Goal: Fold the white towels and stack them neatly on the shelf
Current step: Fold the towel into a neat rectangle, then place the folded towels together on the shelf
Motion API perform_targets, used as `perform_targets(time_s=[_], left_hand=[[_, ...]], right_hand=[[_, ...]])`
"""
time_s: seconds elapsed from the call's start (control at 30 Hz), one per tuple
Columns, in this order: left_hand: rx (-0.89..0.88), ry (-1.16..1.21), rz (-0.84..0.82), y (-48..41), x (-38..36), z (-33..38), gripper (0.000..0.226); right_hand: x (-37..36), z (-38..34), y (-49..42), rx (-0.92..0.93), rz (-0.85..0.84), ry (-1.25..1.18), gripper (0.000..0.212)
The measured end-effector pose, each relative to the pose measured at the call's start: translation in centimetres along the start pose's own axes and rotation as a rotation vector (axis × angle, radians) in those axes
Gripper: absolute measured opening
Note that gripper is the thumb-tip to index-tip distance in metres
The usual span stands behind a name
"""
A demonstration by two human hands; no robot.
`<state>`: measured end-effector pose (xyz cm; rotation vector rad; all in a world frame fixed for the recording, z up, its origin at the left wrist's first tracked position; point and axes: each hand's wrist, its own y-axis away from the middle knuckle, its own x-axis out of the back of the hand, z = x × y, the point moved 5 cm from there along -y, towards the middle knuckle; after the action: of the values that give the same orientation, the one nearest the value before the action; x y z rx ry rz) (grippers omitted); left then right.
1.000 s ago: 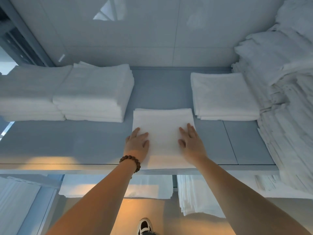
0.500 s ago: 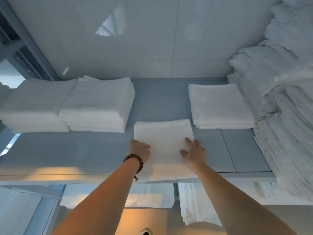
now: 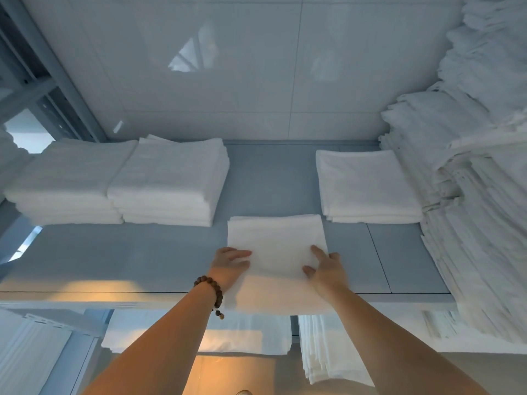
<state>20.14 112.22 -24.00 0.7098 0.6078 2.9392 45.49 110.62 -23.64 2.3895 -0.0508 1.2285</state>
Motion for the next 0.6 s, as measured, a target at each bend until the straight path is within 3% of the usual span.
perform_targets(time_s=[0.27, 0.6], left_hand=[[-0.054, 0.184, 0.008, 1.1, 0.9, 0.6, 0.026], [-0.121, -0.109, 0.074, 2.7, -1.0, 1.2, 0.017]], right_hand=[[0.6, 1.0, -0.3, 0.042, -0.030, -0.148, 0.056], [1.2, 2.4, 0.5, 0.149, -0.058, -0.161, 0.050]])
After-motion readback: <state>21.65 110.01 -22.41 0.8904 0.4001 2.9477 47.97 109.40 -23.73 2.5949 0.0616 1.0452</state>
